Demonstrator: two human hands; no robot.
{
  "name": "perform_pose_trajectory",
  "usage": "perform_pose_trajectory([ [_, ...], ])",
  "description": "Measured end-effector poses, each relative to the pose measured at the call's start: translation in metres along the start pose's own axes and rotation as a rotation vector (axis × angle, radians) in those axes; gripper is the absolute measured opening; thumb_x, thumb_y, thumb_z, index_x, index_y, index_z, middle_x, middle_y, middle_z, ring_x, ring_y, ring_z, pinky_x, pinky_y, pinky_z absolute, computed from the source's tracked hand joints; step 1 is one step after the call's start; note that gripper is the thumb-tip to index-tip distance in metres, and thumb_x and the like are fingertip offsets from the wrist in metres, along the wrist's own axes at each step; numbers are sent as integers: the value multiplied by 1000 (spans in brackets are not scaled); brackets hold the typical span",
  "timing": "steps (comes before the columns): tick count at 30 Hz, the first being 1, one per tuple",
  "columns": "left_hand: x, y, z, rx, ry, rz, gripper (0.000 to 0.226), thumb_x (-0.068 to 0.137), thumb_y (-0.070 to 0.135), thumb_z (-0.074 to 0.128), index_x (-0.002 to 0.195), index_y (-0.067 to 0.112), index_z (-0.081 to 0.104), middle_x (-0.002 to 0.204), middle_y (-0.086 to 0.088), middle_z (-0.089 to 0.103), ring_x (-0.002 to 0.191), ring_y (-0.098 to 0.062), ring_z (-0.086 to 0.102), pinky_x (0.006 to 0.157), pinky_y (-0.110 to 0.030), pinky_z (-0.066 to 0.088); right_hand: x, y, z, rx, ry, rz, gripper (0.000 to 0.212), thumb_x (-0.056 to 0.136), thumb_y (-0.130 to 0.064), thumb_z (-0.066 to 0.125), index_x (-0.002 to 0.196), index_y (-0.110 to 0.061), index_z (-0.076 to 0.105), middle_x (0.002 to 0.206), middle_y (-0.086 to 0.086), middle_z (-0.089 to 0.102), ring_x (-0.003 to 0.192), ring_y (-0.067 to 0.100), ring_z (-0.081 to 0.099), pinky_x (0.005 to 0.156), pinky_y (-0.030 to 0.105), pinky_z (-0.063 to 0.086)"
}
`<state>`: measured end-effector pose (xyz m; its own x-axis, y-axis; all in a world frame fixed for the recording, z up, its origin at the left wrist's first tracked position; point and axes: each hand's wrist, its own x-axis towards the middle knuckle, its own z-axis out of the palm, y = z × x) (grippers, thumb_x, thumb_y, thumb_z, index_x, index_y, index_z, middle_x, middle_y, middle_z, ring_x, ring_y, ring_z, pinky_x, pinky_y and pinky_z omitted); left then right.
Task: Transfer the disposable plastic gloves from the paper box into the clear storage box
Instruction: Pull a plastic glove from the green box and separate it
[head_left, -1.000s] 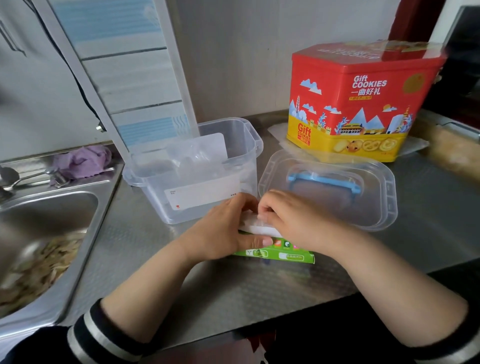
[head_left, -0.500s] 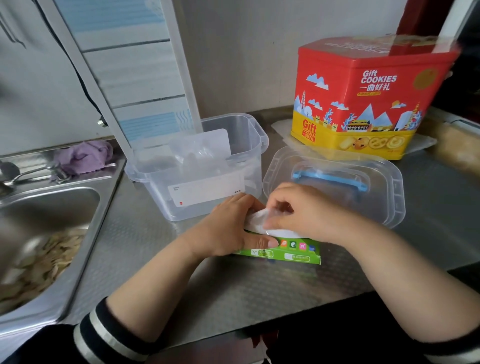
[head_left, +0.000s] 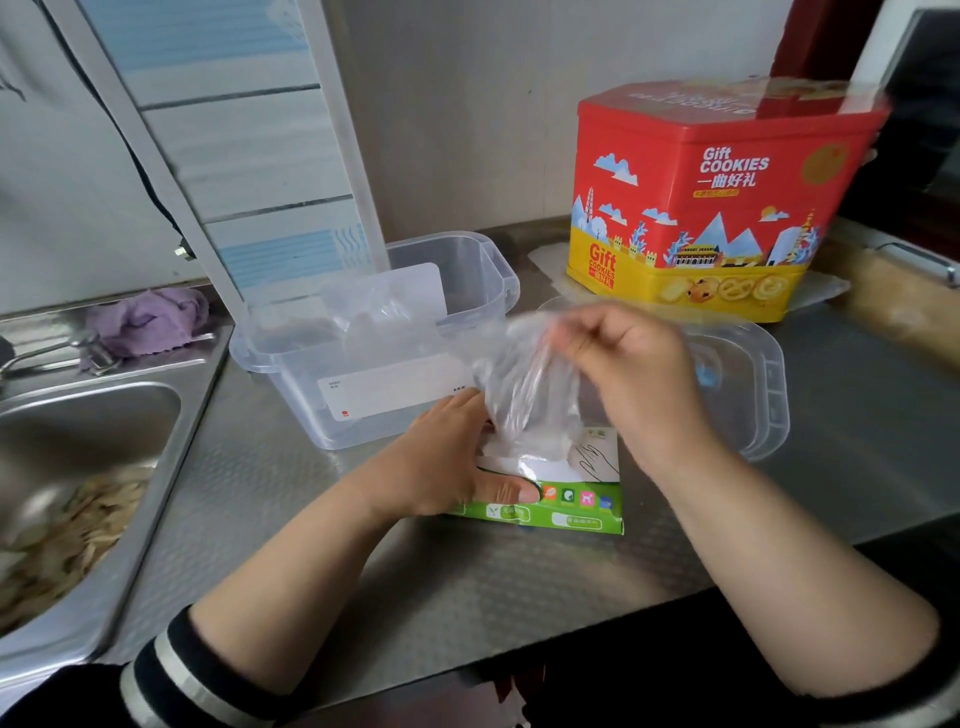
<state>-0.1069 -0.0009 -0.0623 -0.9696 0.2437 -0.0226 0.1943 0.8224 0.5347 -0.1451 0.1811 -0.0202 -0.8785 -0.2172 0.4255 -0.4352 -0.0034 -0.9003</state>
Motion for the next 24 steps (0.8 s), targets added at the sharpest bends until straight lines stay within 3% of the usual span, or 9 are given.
perform_pose_trajectory([
  [3,-3,4,-1,2,10,-8,64,61,58,82,109,28,52,103,19,46,104,-8,47,97,-28,39,22,-24,-12,148,84,26,11,87,-20,68,78,-26,73,78,-5,73,80,18,65,84,48,55],
  [6,-6,2,-2,-31,24,48,65,63,60,80,112,30,51,107,19,48,104,-6,49,93,-25,41,31,-34,-18,144,41,3,10,85,-28,67,81,-28,75,91,15,73,84,26,62,89,59,50],
  [8,-11,4,-6,-154,43,73,69,61,68,71,117,34,50,118,16,52,107,-1,51,92,-22,42,28,-33,-20,106,24,-23,9,84,-31,66,84,-31,75,92,10,74,87,22,63,92,56,50],
  [11,-18,15,-25,-422,128,116,77,65,83,57,118,28,56,122,14,62,115,2,55,96,-14,41,22,-29,-22,23,-7,-84,12,89,-26,65,88,-37,71,85,-15,74,86,4,65,91,36,53],
  [14,-18,27,-46,-647,277,164,88,62,92,46,107,19,61,109,2,71,105,-17,66,93,-31,51,18,-33,-26,-43,-59,-157,19,90,-17,62,88,-35,67,78,-27,69,79,-10,61,79,12,47],
  [16,-16,35,-58,-717,430,119,89,57,97,41,101,23,62,97,7,72,95,-18,69,88,-42,54,17,-38,-29,-109,-81,-202,20,90,-15,62,88,-35,66,75,-32,66,76,-14,59,73,5,42],
  [18,-13,42,-69,-698,578,81,85,63,95,33,95,22,63,86,11,70,84,-11,68,83,-42,56,15,-41,-31,-175,-97,-249,21,90,-13,63,89,-34,65,71,-34,63,73,-15,57,69,3,38],
  [21,-7,59,-86,-723,547,31,82,69,83,21,78,19,71,84,0,74,82,-15,68,78,-37,52,10,-41,-31,-277,-77,-332,15,89,-16,66,95,-29,70,72,-23,66,71,-3,59,63,10,41],
  [24,1,77,-93,-636,528,41,60,83,71,44,69,21,75,79,-1,74,77,-14,68,76,-32,50,7,-36,-27,-460,-55,-437,20,86,-21,65,102,-12,74,88,-3,72,81,9,62,73,19,48],
])
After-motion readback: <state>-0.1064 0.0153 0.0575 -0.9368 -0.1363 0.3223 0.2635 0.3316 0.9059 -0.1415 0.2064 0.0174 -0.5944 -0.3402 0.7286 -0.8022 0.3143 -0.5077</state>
